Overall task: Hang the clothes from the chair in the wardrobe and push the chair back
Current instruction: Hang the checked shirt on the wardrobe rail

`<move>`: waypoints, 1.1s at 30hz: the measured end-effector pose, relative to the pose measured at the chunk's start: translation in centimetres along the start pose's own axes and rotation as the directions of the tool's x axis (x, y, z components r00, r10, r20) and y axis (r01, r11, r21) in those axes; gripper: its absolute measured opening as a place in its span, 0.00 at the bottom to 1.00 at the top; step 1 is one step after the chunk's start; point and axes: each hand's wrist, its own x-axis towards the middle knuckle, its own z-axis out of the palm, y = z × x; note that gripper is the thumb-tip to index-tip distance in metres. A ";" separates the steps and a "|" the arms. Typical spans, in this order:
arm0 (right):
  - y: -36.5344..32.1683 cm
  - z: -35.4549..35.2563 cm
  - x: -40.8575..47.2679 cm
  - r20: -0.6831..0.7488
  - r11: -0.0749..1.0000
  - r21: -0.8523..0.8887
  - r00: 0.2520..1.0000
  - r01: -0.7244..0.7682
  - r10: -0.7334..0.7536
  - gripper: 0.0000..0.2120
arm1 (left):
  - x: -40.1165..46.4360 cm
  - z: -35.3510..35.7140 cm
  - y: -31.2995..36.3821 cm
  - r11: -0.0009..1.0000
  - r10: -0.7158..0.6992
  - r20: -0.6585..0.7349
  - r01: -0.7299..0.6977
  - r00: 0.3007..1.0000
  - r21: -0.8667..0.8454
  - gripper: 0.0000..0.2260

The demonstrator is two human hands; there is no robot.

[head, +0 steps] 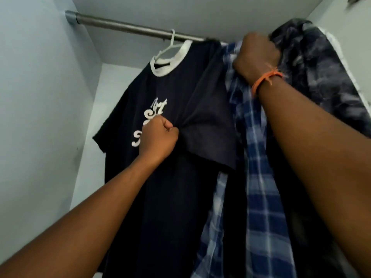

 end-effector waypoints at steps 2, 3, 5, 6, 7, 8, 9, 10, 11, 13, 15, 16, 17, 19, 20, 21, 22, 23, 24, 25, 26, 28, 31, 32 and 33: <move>0.9 -1.4 -1.5 0.013 0.999 0.027 1.000 -0.019 0.019 0.16 | -1.8 -0.2 0.7 1.000 -0.005 -0.028 0.004 1.000 -0.029 0.02; 1.4 -2.0 -2.6 0.029 0.998 0.052 0.999 -0.038 0.037 0.16 | -3.3 -0.4 1.1 0.998 -0.009 -0.033 0.007 0.999 -0.055 0.02; 2.4 -3.0 -4.4 0.060 0.990 0.114 0.995 -0.082 0.076 0.19 | -6.6 -0.8 2.0 0.993 0.012 -0.067 -0.020 0.998 -0.113 0.02; 2.8 -3.4 -5.3 0.076 0.983 0.144 0.992 -0.110 0.100 0.21 | -8.3 -1.0 2.5 0.990 0.036 -0.105 -0.050 0.994 -0.134 0.02; 3.2 -3.7 -6.2 0.091 0.977 0.171 0.989 -0.131 0.116 0.23 | -9.8 -1.1 3.0 0.986 0.057 -0.141 -0.078 0.988 -0.149 0.02; 3.7 -4.2 -7.3 0.114 0.971 0.187 0.985 -0.152 0.132 0.24 | -11.4 -1.2 3.5 0.982 0.071 -0.152 -0.095 0.986 -0.161 0.01; 4.1 -4.7 -8.3 0.130 0.966 0.199 0.981 -0.167 0.143 0.24 | -12.8 -1.2 3.9 0.979 0.080 -0.142 -0.104 0.987 -0.174 0.02; 4.6 -5.2 -9.4 0.149 0.960 0.210 0.977 -0.185 0.156 0.25 | -14.2 -1.1 4.3 0.977 0.087 -0.108 -0.106 0.990 -0.183 0.03; 5.0 -5.7 -10.5 0.163 0.954 0.225 0.973 -0.200 0.166 0.25 | -15.5 -0.8 4.6 0.978 0.098 -0.057 -0.106 0.994 -0.178 0.05; 5.8 -6.6 -12.7 0.196 0.936 0.253 0.961 -0.243 0.196 0.25 | -17.8 -0.2 4.9 0.987 0.102 0.076 -0.091 0.992 -0.132 0.09; 6.4 -7.6 -15.0 0.243 0.913 0.279 0.942 -0.298 0.233 0.24 | -19.7 0.2 5.3 0.994 0.049 0.207 -0.026 0.977 -0.109 0.13; 6.8 -7.9 -16.3 0.261 0.901 0.293 0.934 -0.319 0.246 0.23 | -20.4 0.2 5.7 0.992 0.008 0.254 0.024 0.967 -0.123 0.14; 7.0 -8.2 -17.6 0.271 0.890 0.310 0.928 -0.334 0.254 0.22 | -21.1 0.2 6.2 0.987 -0.031 0.289 0.074 0.957 -0.139 0.15; 7.4 -8.9 -20.4 0.280 0.872 0.345 0.924 -0.348 0.259 0.22 | -22.3 -0.1 7.7 0.978 -0.080 0.329 0.138 0.941 -0.158 0.13; 7.5 -9.2 -21.8 0.290 0.861 0.368 0.923 -0.352 0.253 0.23 | -23.0 -0.3 8.7 0.972 -0.097 0.345 0.164 0.933 -0.168 0.12; 7.5 -9.5 -23.1 0.303 0.850 0.389 0.921 -0.355 0.246 0.24 | -23.6 -0.6 9.7 0.963 -0.110 0.363 0.190 0.925 -0.192 0.11; 7.5 -9.6 -24.4 0.314 0.837 0.415 0.920 -0.356 0.235 0.25 | -24.1 -0.8 10.5 0.952 -0.120 0.373 0.213 0.920 -0.220 0.11; 7.4 -9.9 -25.7 0.321 0.820 0.450 0.921 -0.353 0.221 0.28 | -24.6 -1.2 11.4 0.944 -0.129 0.364 0.227 0.922 -0.241 0.10; 7.3 -10.1 -26.9 0.321 0.803 0.482 0.924 -0.349 0.209 0.30 | -25.0 -1.6 12.1 0.940 -0.135 0.340 0.229 0.931 -0.252 0.09; 7.1 -10.5 -28.2 0.320 0.786 0.511 0.925 -0.349 0.202 0.32 | -25.4 -2.2 12.7 0.941 -0.148 0.304 0.229 0.941 -0.251 0.08; 6.8 -10.8 -29.3 0.316 0.776 0.524 0.926 -0.352 0.206 0.33 | -25.9 -2.8 13.1 0.940 -0.169 0.264 0.236 0.950 -0.247 0.07; 5.9 -11.8 -31.3 0.322 0.767 0.522 0.919 -0.373 0.227 0.33 | -26.7 -4.5 13.6 0.939 -0.248 0.176 0.281 0.953 -0.198 0.05; 3.8 -14.0 -34.0 0.398 0.723 0.541 0.888 -0.429 0.230 0.34 | -27.9 -8.7 14.0 0.944 -0.322 0.064 0.326 0.944 -0.053 0.05; 3.1 -14.7 -34.9 0.420 0.701 0.556 0.878 -0.448 0.228 0.34 | -28.2 -10.4 14.2 0.941 -0.337 0.031 0.338 0.941 -0.011 0.05; 2.1 -15.8 -35.9 0.448 0.668 0.579 0.867 -0.468 0.219 0.33 | -28.9 -12.5 14.6 0.935 -0.353 -0.012 0.353 0.936 0.029 0.06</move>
